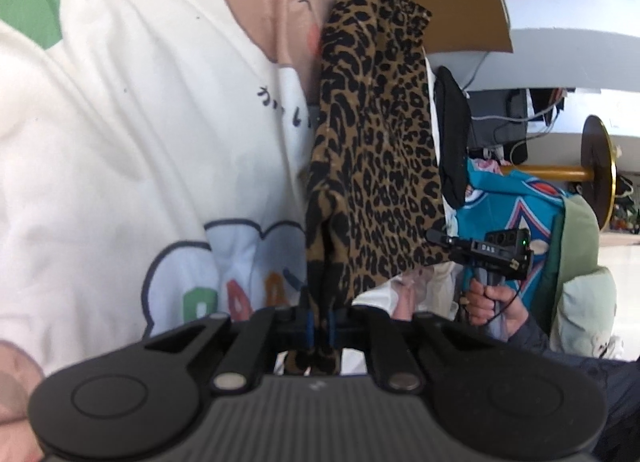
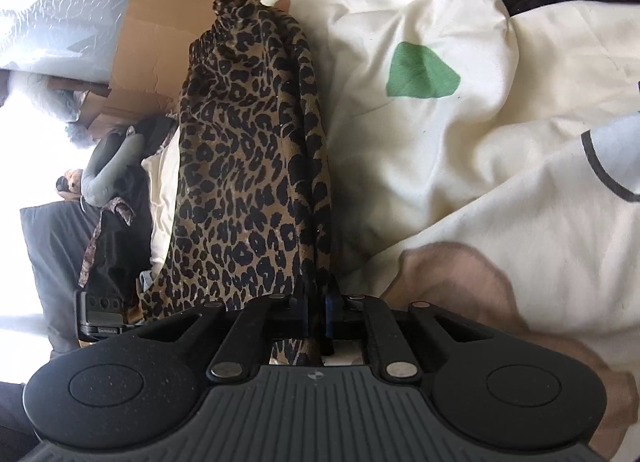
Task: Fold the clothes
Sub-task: 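Hold the hanging leopard shorts up between both grippers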
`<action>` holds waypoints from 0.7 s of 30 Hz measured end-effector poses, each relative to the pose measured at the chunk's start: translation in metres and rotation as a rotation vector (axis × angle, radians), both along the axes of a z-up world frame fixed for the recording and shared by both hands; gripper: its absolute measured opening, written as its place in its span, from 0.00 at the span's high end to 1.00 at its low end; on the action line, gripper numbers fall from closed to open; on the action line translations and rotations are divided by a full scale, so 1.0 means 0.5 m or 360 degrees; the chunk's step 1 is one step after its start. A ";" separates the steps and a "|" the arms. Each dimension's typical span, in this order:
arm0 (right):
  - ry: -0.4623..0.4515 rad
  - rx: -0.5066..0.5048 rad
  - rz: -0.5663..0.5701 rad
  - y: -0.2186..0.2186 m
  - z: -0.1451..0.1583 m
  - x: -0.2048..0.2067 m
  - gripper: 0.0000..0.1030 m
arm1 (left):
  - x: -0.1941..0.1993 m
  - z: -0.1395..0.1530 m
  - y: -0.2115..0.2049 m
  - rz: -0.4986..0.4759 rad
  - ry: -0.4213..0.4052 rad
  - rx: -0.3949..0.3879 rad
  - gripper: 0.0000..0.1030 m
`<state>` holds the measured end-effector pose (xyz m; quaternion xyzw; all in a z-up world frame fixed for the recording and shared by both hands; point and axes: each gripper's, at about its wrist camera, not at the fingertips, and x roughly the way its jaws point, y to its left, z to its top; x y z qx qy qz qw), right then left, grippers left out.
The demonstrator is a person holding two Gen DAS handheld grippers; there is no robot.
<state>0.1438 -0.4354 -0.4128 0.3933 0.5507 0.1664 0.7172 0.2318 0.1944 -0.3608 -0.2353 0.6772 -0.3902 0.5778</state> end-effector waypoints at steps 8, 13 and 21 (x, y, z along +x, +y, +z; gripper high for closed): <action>0.0016 -0.0113 0.0120 0.034 0.047 -0.044 0.95 | -0.042 0.026 0.019 -0.0019 0.0070 0.0031 0.94; 0.0017 -0.0136 0.0173 0.050 0.075 -0.070 0.95 | -0.058 0.038 0.026 -0.0001 0.0091 0.0056 0.94; -0.0010 -0.0204 0.0255 0.058 0.112 -0.080 0.95 | -0.080 0.064 0.053 0.0047 0.0090 0.0029 0.94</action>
